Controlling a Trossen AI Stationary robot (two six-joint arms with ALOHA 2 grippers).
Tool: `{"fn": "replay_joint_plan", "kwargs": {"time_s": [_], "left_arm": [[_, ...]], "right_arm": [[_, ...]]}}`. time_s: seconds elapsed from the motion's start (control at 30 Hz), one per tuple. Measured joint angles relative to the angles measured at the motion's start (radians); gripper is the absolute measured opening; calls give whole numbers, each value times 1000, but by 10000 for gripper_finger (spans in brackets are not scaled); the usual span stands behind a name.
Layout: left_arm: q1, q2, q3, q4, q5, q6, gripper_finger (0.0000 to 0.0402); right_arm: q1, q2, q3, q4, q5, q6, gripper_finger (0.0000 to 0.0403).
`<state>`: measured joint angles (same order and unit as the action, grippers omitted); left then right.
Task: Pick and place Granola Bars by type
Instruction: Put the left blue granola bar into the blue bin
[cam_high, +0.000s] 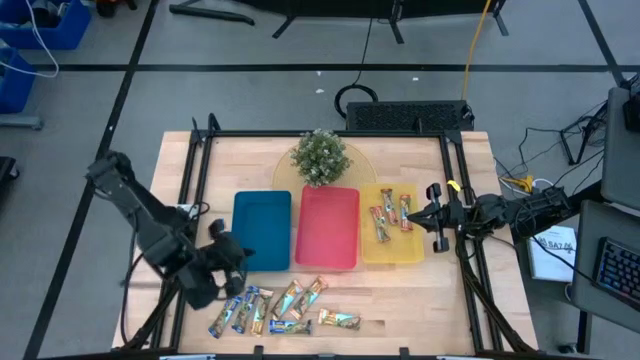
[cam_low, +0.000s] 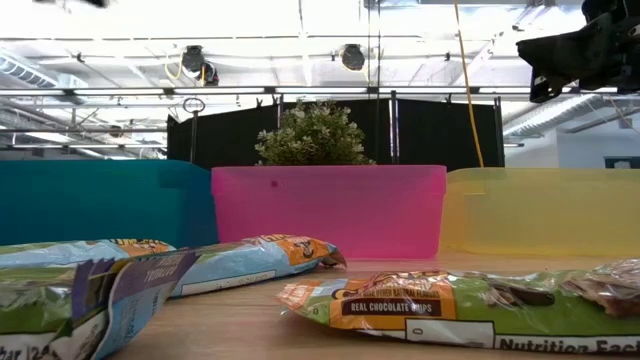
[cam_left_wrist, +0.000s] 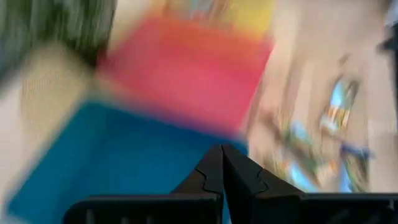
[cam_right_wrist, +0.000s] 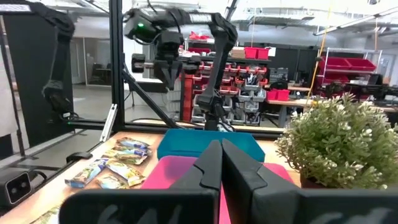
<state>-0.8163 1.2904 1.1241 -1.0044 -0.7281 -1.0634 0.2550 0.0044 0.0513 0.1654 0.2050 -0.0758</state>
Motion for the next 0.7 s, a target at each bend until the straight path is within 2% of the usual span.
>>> {"fn": "replay_joint_plan", "kwargs": {"time_s": [0.07,0.13,0.2,0.27,0.47,0.57,0.7], "left_arm": [[-19,72,113,-216,144,-254,5],[-49,137,181,-354,275,-453,11],[-83,180,202,-395,384,-606,22],[-112,210,200,-385,449,-692,29],[-201,313,163,-244,472,-799,23],[-231,364,155,-221,499,-913,21],[-254,419,154,-219,530,-1044,55]], "right_arm": [[0,0,0,0,0,4,0],[0,0,0,-1,0,-7,0],[0,0,0,4,0,-16,0],[0,0,0,25,0,-17,0],[0,0,0,40,0,-35,0],[0,0,0,41,0,-43,0],[0,1,-1,44,0,-45,0]]}}
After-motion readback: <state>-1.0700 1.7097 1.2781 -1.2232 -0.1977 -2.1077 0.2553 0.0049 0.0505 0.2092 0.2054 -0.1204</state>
